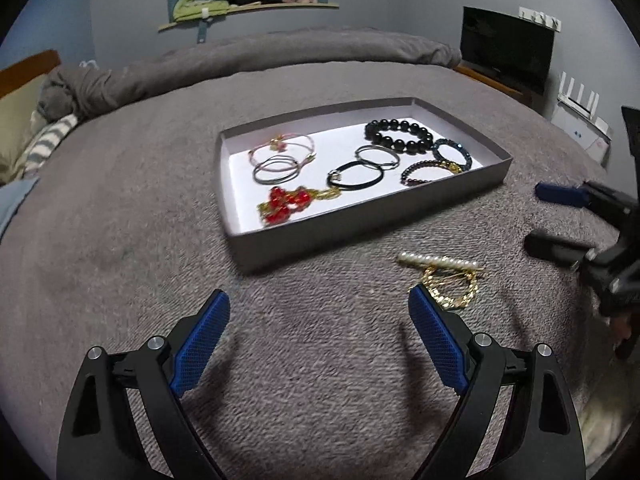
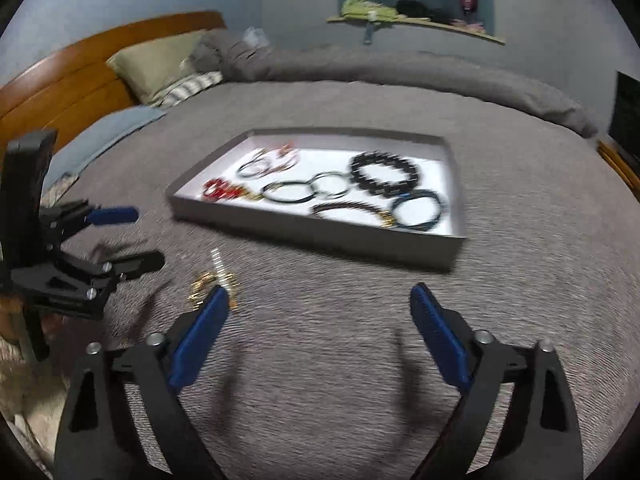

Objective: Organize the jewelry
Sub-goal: 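Grasp the pearl hair pin with the right tool while the left grasps the gold chain ring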

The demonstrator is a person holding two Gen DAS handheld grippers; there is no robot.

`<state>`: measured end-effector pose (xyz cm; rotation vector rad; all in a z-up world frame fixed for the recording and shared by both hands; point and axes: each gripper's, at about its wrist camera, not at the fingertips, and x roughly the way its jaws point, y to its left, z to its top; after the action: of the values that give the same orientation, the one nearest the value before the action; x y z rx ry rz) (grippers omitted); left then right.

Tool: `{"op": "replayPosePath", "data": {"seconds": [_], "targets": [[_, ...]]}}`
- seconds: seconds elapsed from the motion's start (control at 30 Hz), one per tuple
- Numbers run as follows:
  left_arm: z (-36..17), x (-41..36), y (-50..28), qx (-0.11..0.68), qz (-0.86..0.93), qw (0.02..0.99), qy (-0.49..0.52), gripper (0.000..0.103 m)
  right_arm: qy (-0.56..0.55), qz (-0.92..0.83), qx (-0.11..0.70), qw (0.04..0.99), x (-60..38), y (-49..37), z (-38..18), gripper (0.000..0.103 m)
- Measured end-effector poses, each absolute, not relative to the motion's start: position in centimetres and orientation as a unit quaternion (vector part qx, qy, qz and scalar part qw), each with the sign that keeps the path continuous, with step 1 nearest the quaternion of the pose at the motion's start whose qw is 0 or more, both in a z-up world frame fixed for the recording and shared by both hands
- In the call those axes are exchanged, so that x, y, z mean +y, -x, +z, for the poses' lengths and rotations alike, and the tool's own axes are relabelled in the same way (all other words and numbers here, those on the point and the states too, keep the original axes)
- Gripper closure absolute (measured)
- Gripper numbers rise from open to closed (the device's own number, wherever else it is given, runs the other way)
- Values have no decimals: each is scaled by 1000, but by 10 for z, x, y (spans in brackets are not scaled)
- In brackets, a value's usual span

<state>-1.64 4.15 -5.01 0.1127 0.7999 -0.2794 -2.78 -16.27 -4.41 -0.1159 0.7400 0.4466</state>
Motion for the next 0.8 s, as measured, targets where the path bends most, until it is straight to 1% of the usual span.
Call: {"op": "replayPosePath", "data": {"seconds": [0.1,0.17,0.2,0.23,0.27,0.37,0.53,0.6,0.67,0.7,0.77,0.8], "targets": [[-51,48,15,391,-136,909,-50,11,69,231,367,898,-145,24,-50,34],[-54,51,13,397,-133,907,-46,11,75,243,375,892,-134,22,-53,51],[-56,52,12,400,-134,906,-44,11,77,247,378,889,-130,21,-55,55],[-57,53,11,402,-136,904,-42,11,78,252,383,885,-126,21,-57,65],[-58,52,11,403,-139,903,-42,11,77,257,387,882,-123,20,-58,71],[-59,48,11,405,-148,901,-46,11,73,269,392,877,-118,19,-57,79],[-61,43,11,407,-159,898,-51,11,88,272,393,874,-109,15,-56,86],[-61,41,11,409,-161,897,-53,11,92,275,397,871,-106,13,-58,86],[-62,39,12,410,-164,896,-57,11,90,281,401,867,-106,13,-60,92],[-63,38,12,409,-166,895,-58,11,89,281,401,868,-105,11,-60,93],[-63,35,12,408,-171,895,-56,11,78,283,397,869,-109,11,-57,97],[-63,35,12,407,-173,895,-56,11,74,282,396,871,-112,11,-56,97]]}}
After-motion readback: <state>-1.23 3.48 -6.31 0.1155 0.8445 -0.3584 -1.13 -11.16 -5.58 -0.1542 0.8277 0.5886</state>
